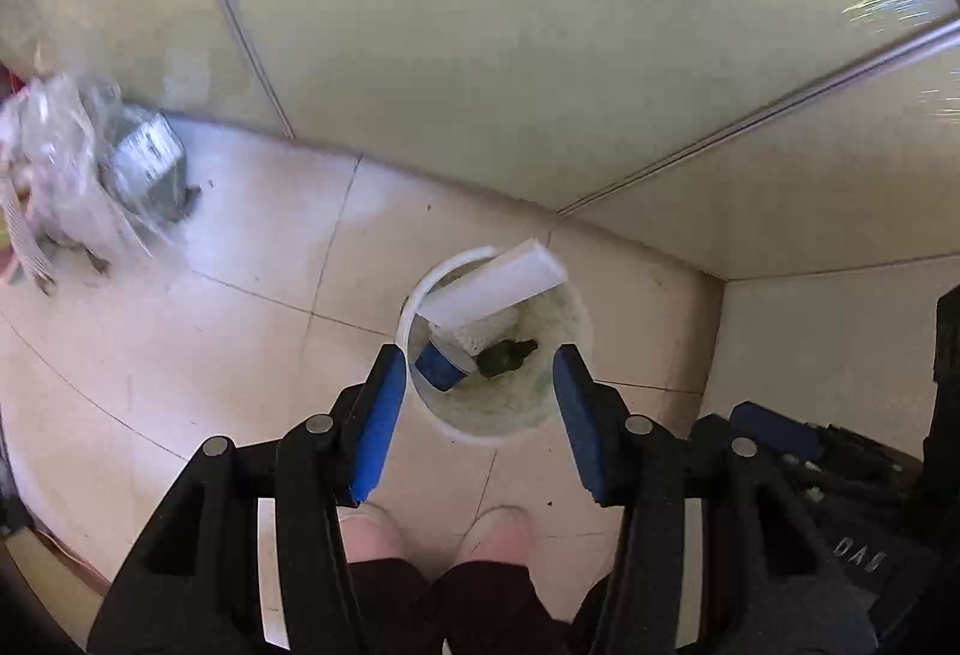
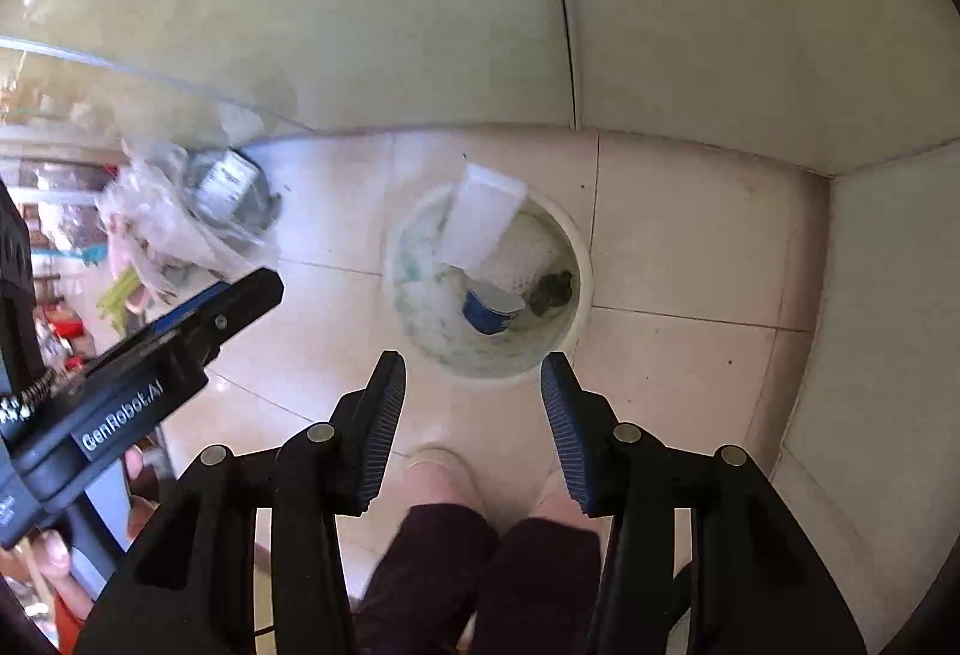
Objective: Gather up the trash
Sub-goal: 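Open the left gripper over the bin while the right releases the bottle, then raise both tools back up to the counter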
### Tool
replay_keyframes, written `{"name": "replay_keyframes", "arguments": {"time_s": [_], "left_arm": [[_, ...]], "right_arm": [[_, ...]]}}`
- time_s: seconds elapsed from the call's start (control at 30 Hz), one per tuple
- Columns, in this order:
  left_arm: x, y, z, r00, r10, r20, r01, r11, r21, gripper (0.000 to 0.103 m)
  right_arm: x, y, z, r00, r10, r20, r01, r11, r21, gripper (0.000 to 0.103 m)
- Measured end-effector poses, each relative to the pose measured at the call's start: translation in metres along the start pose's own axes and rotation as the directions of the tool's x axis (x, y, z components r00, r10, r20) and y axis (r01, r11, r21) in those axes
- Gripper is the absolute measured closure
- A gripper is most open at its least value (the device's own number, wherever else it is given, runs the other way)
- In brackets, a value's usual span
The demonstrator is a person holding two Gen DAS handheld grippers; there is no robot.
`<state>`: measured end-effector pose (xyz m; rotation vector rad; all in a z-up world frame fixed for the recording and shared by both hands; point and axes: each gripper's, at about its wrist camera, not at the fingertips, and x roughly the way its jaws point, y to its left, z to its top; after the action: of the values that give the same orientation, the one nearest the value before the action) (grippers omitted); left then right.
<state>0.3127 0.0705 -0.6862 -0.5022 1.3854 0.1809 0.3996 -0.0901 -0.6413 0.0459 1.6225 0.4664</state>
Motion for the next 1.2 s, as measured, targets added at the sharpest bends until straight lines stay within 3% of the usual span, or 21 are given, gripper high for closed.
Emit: {"name": "replay_keyframes", "arguments": {"time_s": [0.27,0.53,0.67,0.87,1.07,1.2], "left_arm": [[-0.147,-0.029,0.015,0.994,0.020,0.108,-0.023,0.999,0.033,0.053],[-0.307,-0.055,0.025,0.970,-0.001,0.243,-0.019,0.996,0.081,0.053],[-0.382,-0.068,0.026,0.940,-0.005,0.341,-0.047,0.988,0.145,0.053],[-0.476,-0.087,0.022,0.879,-0.033,0.475,-0.079,0.974,0.214,0.053],[-0.546,-0.098,0.020,0.813,-0.082,0.576,-0.075,0.967,0.243,0.043],[-0.575,-0.105,0.017,0.779,-0.107,0.618,-0.084,0.959,0.271,0.042]], "right_arm": [[-0.140,0.041,-0.010,0.987,0.009,0.158,-0.010,1.000,0.006,0.059],[-0.284,0.089,-0.033,0.948,0.050,0.315,-0.055,0.999,0.004,0.059],[-0.344,0.110,-0.048,0.915,0.023,0.403,-0.022,1.000,-0.007,0.059],[-0.410,0.133,-0.065,0.852,-0.005,0.523,0.005,1.000,0.002,0.059],[-0.460,0.156,-0.074,0.774,-0.030,0.632,0.041,0.999,-0.003,0.058],[-0.490,0.157,-0.073,0.732,-0.037,0.680,0.055,0.998,-0.005,0.054]]}}
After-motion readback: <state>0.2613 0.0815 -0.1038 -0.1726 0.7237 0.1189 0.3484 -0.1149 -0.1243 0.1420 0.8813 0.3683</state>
